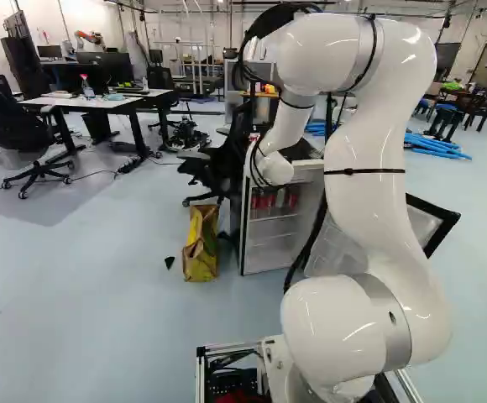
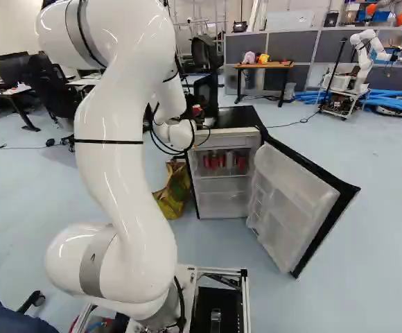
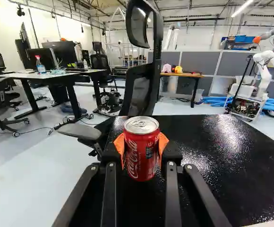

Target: Grab a drink from the fridge

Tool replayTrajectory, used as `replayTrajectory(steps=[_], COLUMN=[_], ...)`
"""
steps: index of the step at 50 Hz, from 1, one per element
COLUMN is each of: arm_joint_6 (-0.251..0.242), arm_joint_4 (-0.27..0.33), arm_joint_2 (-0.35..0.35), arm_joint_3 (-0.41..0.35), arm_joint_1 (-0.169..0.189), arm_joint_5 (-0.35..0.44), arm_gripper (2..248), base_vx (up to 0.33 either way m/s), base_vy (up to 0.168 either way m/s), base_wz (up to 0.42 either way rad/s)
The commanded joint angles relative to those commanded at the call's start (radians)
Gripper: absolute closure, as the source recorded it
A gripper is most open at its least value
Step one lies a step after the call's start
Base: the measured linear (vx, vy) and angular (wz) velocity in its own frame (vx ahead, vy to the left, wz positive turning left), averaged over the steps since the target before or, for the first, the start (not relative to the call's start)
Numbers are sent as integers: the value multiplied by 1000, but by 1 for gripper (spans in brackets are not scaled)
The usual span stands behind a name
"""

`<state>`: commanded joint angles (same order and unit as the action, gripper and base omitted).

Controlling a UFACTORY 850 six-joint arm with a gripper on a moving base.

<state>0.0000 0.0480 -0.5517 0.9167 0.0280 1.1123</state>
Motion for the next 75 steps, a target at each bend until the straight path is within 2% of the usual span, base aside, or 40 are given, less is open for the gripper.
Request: replayTrajectory(steps=[10,11,15,16,20,21,25,26,41,56,75], arm_joint_6=[0,0,0,0,0,0,0,0,0,0,0], arm_joint_4=[0,0,0,0,0,0,0,0,0,-1,-46], arm_joint_2=[0,0,0,0,3,4,16,19,81,141,218], arm_joint_3=[0,0,0,0,-4,-6,-21,-25,-107,-165,-212], arm_joint_1=[0,0,0,0,0,0,0,0,5,37,93], arm_joint_5=[0,0,0,0,0,0,0,0,0,-8,-160], arm_gripper=[152,120,120,85,85,48,48,11,3,3,3], base_vx=[0,0,0,0,0,0,0,0,0,0,0], base_vy=[0,0,0,0,0,0,0,0,0,0,0], base_wz=[0,0,0,0,0,0,0,0,0,0,0])
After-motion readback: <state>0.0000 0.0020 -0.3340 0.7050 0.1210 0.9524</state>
